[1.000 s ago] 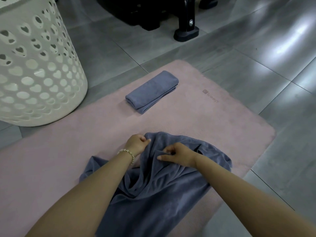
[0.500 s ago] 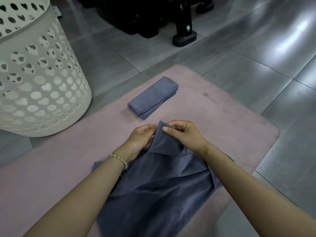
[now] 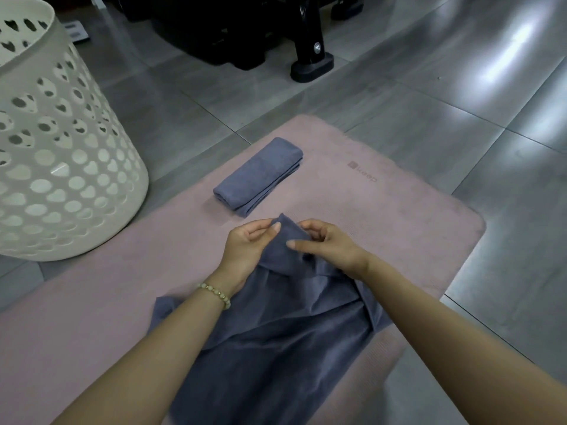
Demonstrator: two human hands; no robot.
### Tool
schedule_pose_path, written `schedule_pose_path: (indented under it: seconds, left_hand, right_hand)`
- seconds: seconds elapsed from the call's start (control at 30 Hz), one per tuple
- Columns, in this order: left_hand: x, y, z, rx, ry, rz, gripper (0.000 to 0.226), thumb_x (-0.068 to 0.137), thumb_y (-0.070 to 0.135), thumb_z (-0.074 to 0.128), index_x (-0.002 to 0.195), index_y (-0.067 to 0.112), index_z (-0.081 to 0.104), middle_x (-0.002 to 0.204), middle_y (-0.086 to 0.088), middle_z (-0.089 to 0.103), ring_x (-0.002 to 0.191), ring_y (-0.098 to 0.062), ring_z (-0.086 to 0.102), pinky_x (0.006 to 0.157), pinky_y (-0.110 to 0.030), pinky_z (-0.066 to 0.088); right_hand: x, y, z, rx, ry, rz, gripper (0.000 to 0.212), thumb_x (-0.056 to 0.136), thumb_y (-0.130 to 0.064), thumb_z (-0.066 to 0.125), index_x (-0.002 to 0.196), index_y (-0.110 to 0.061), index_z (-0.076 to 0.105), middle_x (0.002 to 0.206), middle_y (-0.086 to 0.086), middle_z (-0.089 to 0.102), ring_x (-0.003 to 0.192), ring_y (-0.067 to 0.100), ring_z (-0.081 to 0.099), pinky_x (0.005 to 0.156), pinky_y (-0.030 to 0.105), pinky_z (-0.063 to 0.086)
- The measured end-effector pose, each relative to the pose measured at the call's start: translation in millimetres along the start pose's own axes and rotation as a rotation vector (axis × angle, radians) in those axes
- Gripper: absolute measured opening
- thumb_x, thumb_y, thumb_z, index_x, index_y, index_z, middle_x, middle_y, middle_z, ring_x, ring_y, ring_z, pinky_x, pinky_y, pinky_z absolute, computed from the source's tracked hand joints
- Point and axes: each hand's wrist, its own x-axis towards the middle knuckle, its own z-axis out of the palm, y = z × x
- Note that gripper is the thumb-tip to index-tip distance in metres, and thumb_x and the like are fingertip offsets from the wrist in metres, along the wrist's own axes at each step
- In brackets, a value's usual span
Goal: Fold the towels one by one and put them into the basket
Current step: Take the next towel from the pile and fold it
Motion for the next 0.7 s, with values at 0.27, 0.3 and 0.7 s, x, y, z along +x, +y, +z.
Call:
schedule_pose_path:
  seconds: [0.27, 0.3, 0.7]
  left_hand:
    - [36.9, 34.3, -18.5, -0.002, 0.246, 0.191, 0.013, 0.089, 0.008, 0.063, 0.095, 0.020, 0.064, 0.065, 0.010, 0.070, 0.062, 0.001, 0.063, 0.064, -0.014, 0.052]
    - [41.8, 33.7, -20.7, 0.024, 0.287, 0.207, 0.013, 0.089, 0.009, 0.063, 0.098, 0.018, 0.062, 0.062, 0.012, 0.069, 0.060, 0.003, 0.062, 0.062, -0.013, 0.051]
    - [63.0, -27.0, 20.2, 0.363, 0.313, 0.290, 0.023, 0.092, 0.006, 0.056, 0.111, -0.005, 0.059, 0.058, 0.003, 0.040, 0.049, 0.010, 0.047, 0.066, 0.000, 0.039]
  right_hand:
    - [-22.2, 38.3, -55.2, -0.587, -0.049, 0.238, 0.067, 0.063, -0.054, 0.080, 0.120, -0.027, 0.057, 0.121, -0.011, 0.059, 0.112, 0.013, 0.055, 0.101, 0.035, 0.044]
    - [-29.5, 42.4, -62.5, -0.586, -0.028, 0.278, 0.070, 0.064, -0.053, 0.080, 0.123, -0.026, 0.055, 0.123, -0.010, 0.058, 0.114, 0.014, 0.054, 0.102, 0.034, 0.044]
    - [-99.2, 88.9, -136.2, -0.612, 0.066, 0.598, 0.037, 0.069, -0.021, 0.082, 0.051, -0.019, 0.049, 0.053, -0.007, 0.042, 0.050, 0.007, 0.037, 0.052, 0.015, 0.034]
